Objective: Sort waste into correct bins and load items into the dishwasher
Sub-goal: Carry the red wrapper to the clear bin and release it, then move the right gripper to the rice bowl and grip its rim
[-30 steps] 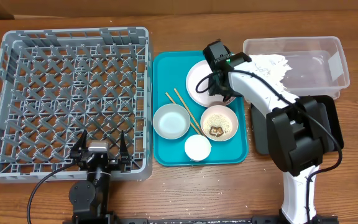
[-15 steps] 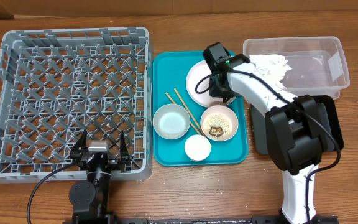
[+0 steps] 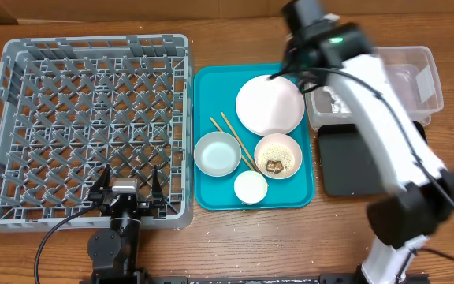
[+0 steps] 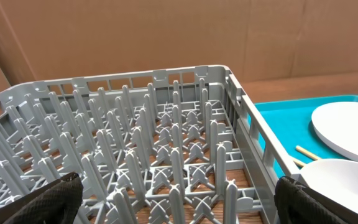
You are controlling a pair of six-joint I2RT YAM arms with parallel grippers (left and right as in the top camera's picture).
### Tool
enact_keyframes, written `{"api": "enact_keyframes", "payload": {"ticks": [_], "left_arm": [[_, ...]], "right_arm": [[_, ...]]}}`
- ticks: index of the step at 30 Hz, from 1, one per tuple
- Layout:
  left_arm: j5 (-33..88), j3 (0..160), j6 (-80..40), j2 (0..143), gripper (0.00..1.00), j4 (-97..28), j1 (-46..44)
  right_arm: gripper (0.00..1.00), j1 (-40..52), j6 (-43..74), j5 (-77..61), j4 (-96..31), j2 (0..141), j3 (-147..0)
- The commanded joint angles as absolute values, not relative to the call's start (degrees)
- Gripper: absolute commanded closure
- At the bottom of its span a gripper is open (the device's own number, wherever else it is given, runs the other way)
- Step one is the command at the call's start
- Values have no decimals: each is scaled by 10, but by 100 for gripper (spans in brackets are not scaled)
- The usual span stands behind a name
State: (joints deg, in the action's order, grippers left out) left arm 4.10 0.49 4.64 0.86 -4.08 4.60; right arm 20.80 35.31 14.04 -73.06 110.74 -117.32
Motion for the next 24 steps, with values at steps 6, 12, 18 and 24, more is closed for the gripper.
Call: {"api": "enact_keyframes", "payload": {"ticks": [6, 12, 18, 24], "left_arm": [[43, 3, 43, 3, 0, -41, 48], [43, 3, 43, 3, 0, -41, 48], [43, 3, 43, 3, 0, -41, 48], [43, 3, 43, 3, 0, -41, 48]], "right_arm": [[96, 91, 654, 209, -739, 1112, -1144], [90, 66, 705, 210, -697, 1140, -1095], [9, 66, 674, 210, -703, 1149, -1094], [0, 68, 477, 159, -717, 1117, -1148]]}}
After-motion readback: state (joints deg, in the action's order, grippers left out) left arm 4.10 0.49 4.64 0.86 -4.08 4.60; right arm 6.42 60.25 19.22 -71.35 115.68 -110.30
